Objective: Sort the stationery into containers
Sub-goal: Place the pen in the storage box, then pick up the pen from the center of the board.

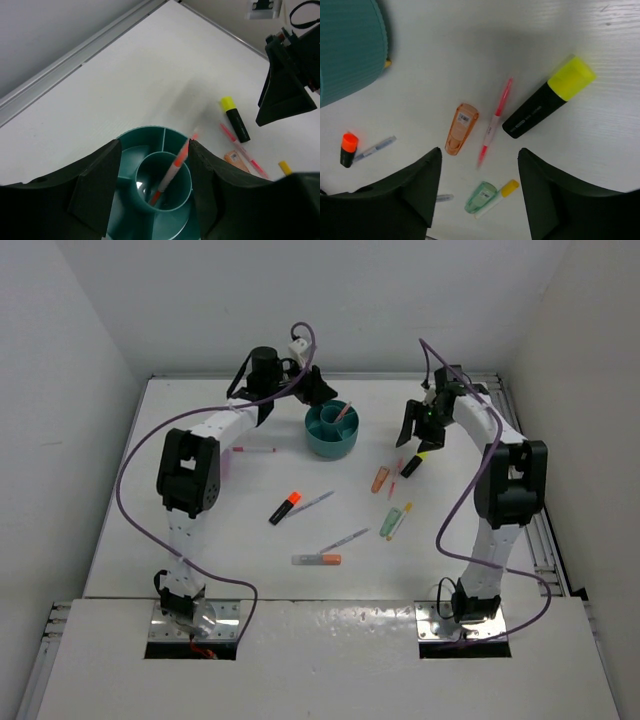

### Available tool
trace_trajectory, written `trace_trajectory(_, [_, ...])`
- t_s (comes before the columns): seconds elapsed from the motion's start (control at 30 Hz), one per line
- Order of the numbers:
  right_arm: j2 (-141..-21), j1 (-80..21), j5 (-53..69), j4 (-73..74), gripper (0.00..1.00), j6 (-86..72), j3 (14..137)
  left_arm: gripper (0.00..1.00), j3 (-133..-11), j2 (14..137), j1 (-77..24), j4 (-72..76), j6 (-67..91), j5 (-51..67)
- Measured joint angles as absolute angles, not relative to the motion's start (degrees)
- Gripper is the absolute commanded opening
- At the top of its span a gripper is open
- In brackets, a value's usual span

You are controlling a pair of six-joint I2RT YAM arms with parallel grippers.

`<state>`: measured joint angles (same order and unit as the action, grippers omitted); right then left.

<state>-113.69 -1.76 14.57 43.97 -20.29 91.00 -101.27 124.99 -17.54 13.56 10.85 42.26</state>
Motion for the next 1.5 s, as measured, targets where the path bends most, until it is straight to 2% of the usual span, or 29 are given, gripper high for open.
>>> trace_trajectory(0.03, [-114.39,-2.09,14.68,43.94,0.53,-20.93,91.0,0.62,-101.27,124.46,-17.32,12.25,10.0,41.93])
trace_trajectory(0.27, [-118.28,-3.36,14.79,44.71,0.36,-25.02,91.53,0.62,-101.27,116.16,-16.27,2.13,0.99,35.75])
trace_trajectory(0.6, [-124.53,-3.38,15.22,47.46,0.35,-28.18,95.57,0.62,-94.76,104.27,-13.69,-2.63,-3.25,28.64])
trace_trajectory(0.83, [-126.63,-3.68,14.9,49.43,0.34,-28.45,96.03,0.62,-91.13,104.03,-12.36,-5.43,-3.84,26.5])
trace_trajectory(1.1, [-127.57,-4.69,12.88,50.35,0.27,-28.56,96.38,0.62,-91.15,104.03,-11.0,-5.48,-2.68,26.37])
trace_trajectory(1.5, [-134.13,-5.61,7.46,56.55,0.19,-28.49,104.42,0.62,-91.44,103.81,-8.58,-6.9,-2.31,24.23])
